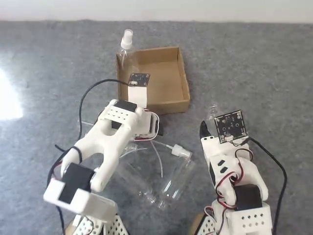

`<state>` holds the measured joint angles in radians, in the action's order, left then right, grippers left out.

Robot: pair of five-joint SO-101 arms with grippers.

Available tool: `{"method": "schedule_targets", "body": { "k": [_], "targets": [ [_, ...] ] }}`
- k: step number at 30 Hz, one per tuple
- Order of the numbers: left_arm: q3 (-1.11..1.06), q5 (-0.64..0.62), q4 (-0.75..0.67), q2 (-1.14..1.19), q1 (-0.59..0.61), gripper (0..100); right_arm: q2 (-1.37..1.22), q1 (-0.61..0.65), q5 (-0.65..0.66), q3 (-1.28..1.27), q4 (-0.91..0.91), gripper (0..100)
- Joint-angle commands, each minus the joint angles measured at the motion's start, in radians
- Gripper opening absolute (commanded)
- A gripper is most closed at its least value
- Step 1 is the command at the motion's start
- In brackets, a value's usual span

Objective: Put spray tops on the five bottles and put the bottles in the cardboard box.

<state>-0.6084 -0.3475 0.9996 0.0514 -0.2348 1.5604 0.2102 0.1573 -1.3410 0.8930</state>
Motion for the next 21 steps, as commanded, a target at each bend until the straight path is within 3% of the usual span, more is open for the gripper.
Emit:
{"method": "schedule_targets", "body": {
  "k": [1, 11, 21],
  "targets": [
    [0.064, -0.035, -0.061, 0.023, 0.006, 28, 0.016, -0.01, 0.0, 0.011, -0.016, 10.9],
    [0.064, -0.034, -0.08, 0.031, 0.006, 16, 0.016, -0.01, 0.0, 0.011, -0.016, 10.9],
    [0.068, 0.058, -0.048, -0.028, 0.006, 2, 0.016, -0.007, 0.0, 0.011, -0.016, 10.9]
  ]
}}
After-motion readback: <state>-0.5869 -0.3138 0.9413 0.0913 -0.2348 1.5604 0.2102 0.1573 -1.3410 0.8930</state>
